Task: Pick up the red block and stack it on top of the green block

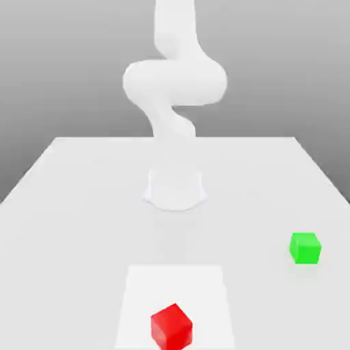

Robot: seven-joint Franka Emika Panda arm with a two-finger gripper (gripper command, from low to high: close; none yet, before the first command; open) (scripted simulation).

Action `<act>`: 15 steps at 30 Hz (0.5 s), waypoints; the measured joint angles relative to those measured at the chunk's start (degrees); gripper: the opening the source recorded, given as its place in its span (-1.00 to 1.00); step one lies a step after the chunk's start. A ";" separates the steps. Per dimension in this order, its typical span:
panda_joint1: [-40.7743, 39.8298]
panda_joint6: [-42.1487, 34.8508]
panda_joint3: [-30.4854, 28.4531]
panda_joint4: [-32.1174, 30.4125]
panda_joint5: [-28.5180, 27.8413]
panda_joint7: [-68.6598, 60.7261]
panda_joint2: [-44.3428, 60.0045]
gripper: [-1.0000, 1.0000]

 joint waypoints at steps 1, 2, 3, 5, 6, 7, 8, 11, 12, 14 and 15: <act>0.48 0.83 -0.45 -0.34 -0.10 -1.33 2.25 0.00; 0.89 1.63 -0.85 -0.67 -0.14 -2.64 4.42 0.00; 1.31 2.41 -1.26 -0.99 -0.17 -3.93 6.53 0.00; 2.11 3.95 -2.09 -1.63 -0.16 -6.52 10.71 0.00; 2.50 4.71 -2.50 -1.94 -0.13 -7.84 12.78 0.00; 2.90 5.48 -2.92 -2.26 -0.08 -9.16 14.86 0.00; 3.25 6.25 -3.31 -2.57 0.02 -10.52 16.93 0.00; 4.28 8.53 -4.46 -3.52 0.42 -14.66 23.16 0.00; 4.52 9.30 -4.74 -3.83 0.64 -16.10 25.24 0.00; 4.95 10.84 -5.24 -4.47 1.12 -19.01 29.40 0.00; 5.07 11.60 -5.39 -4.78 1.40 -20.50 31.49 0.00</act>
